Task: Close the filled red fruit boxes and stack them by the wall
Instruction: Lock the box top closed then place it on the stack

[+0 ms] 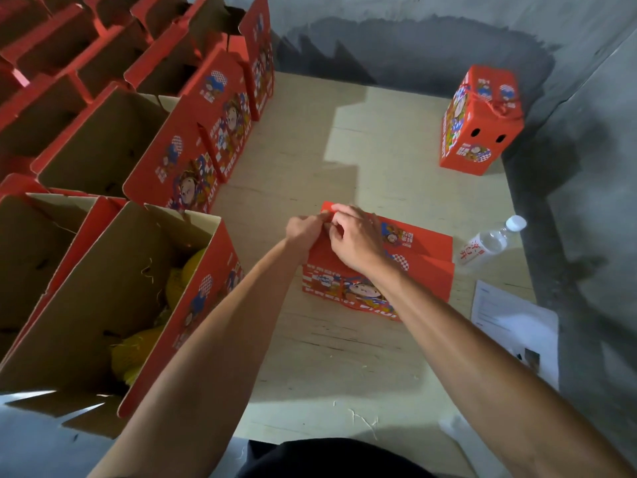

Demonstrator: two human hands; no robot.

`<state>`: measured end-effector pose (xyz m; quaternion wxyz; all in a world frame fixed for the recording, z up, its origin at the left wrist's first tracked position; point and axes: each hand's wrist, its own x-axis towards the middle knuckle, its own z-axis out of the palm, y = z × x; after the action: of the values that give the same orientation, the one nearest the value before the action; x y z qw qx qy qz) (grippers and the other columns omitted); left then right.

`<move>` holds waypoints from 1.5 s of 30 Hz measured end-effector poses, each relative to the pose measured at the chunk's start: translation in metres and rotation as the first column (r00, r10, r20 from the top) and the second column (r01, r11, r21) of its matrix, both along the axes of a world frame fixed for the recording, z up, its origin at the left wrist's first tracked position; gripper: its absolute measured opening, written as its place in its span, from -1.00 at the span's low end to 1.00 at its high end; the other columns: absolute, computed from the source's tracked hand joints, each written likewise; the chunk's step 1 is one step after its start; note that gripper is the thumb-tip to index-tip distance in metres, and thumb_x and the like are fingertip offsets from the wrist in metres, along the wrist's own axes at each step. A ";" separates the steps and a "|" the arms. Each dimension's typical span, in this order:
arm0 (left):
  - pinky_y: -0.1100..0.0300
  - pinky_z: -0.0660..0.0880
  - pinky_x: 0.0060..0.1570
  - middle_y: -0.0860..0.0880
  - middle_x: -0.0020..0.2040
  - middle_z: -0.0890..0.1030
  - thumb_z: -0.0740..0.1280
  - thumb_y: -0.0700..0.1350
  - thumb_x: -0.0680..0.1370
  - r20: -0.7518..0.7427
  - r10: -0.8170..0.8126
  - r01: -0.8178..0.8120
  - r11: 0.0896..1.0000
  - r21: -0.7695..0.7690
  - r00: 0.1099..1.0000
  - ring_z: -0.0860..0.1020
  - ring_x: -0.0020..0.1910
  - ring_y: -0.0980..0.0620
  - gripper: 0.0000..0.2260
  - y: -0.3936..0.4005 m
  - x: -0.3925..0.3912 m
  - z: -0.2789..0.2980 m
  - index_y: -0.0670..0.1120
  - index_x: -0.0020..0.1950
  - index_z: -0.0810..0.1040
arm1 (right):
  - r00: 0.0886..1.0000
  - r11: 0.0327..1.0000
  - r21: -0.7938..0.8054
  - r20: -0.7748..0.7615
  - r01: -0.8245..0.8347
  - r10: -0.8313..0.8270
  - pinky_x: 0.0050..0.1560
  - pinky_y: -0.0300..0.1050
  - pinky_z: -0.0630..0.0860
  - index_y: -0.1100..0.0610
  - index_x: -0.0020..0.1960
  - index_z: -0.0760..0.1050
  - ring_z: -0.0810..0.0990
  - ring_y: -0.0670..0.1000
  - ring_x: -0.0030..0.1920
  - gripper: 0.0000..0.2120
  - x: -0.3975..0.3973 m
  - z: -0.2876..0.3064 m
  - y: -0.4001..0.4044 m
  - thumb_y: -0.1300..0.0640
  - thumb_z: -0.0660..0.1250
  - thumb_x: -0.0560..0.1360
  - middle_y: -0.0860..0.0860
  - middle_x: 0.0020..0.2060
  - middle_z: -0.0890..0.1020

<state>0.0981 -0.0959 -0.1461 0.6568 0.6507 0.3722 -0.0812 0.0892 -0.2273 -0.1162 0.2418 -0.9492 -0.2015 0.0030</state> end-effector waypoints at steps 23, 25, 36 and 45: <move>0.25 0.51 -0.06 -0.09 0.08 0.70 0.33 0.00 0.65 0.214 -0.062 0.031 0.989 0.146 0.975 0.61 -0.01 0.02 -0.71 -0.012 -0.038 -0.001 -0.15 0.26 0.62 | 0.917 0.995 0.034 0.385 0.094 -0.100 0.22 0.07 0.48 0.13 0.19 0.64 0.58 0.15 0.16 -0.59 -0.038 -0.030 -0.056 -0.19 0.33 0.61 0.05 0.13 0.63; 0.35 0.50 -0.18 0.00 -0.04 0.68 0.36 -0.07 0.63 0.237 -0.059 0.030 0.991 0.127 0.970 0.59 -0.08 0.06 -0.76 -0.004 -0.036 0.005 -0.15 0.24 0.63 | 0.916 0.986 -0.077 0.386 0.149 -0.108 0.13 0.07 0.46 0.12 0.20 0.62 0.56 0.13 0.10 -0.41 -0.042 -0.023 -0.082 -0.39 0.30 0.54 0.03 0.07 0.61; 0.28 0.53 0.14 -0.04 0.28 0.62 0.48 -0.21 0.55 0.209 -0.764 0.682 0.641 0.351 0.610 0.59 0.23 0.02 -0.61 0.021 -0.003 0.075 -0.07 0.37 0.60 | 0.910 0.999 -0.050 0.413 -0.003 0.023 -0.18 -0.12 0.53 0.10 -0.10 0.63 0.53 -0.04 -0.14 -0.52 -0.133 -0.022 -0.115 -0.32 0.31 0.59 -0.03 -0.11 0.57; -0.16 0.05 0.55 -0.10 0.43 0.47 0.36 -0.08 0.52 -0.476 -0.614 0.393 -0.277 0.877 0.629 0.33 0.49 -0.11 -0.61 -0.023 -0.040 0.073 -0.03 0.35 0.54 | 0.939 0.867 0.367 -0.062 0.337 -0.339 0.05 -0.49 0.45 0.02 0.38 0.49 0.56 -0.25 0.12 -0.67 -0.144 -0.026 -0.110 -0.04 0.31 0.65 -0.11 0.18 0.61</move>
<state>0.0577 -0.1188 -0.0735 -0.0541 0.9970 -0.0521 -0.0207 -0.0543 -0.3372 -0.1425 0.4135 -0.9065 -0.0298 -0.0798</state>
